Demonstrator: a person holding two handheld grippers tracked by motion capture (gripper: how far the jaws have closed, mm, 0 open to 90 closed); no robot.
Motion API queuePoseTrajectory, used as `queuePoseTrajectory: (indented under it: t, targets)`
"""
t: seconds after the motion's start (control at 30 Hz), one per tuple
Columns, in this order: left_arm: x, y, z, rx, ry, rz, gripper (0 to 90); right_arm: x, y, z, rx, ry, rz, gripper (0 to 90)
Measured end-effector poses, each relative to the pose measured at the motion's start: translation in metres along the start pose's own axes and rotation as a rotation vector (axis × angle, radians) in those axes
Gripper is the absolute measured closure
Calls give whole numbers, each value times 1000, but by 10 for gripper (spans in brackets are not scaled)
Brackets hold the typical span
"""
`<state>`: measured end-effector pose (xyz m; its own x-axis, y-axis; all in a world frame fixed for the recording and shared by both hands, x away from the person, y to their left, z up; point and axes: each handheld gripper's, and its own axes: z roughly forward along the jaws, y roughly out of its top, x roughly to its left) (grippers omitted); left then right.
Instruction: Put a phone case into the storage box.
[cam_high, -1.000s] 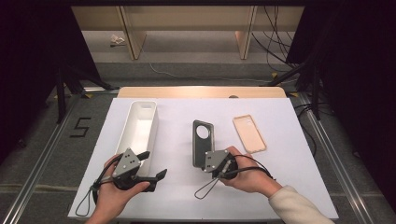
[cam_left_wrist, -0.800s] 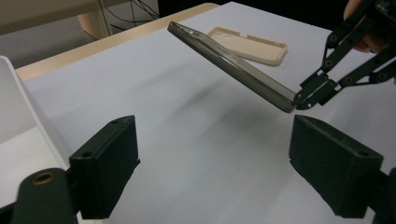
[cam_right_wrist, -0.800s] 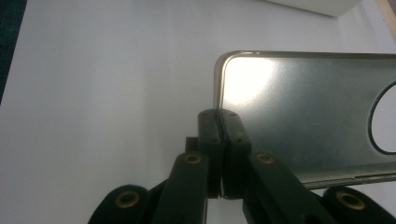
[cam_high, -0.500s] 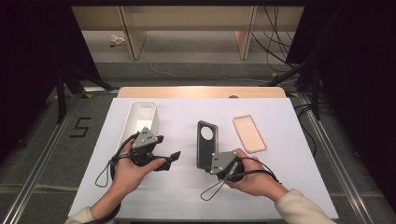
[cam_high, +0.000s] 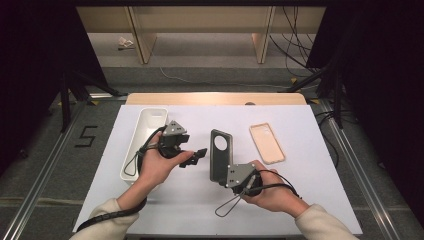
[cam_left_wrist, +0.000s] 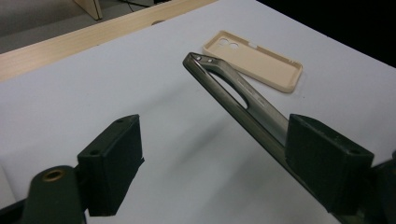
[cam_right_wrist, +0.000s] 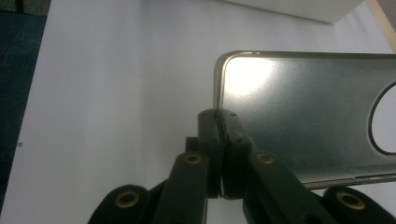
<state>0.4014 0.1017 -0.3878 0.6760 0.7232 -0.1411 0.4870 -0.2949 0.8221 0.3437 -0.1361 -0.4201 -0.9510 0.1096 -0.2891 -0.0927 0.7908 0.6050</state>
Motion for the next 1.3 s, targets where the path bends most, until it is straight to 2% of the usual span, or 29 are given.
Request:
queuePoseTrajectory:
  t: [0.3,0.6,0.9,1.23,1.3]
  targets:
    - [2,20,21,52,7,-12,219,1,1,0,-8,-5,-3,893]
    - [4,25,32,86,3,-43,233,2,1,-1,-8,-1,-8,893]
    - [6,31,44,121,4,-99,327,2,2,0,-14,-12,-17,893]
    - [6,41,54,163,-6,-129,452,4,3,0,-12,-6,-19,893]
    - [7,41,55,171,-11,-151,485,4,3,0,-12,-8,-20,893]
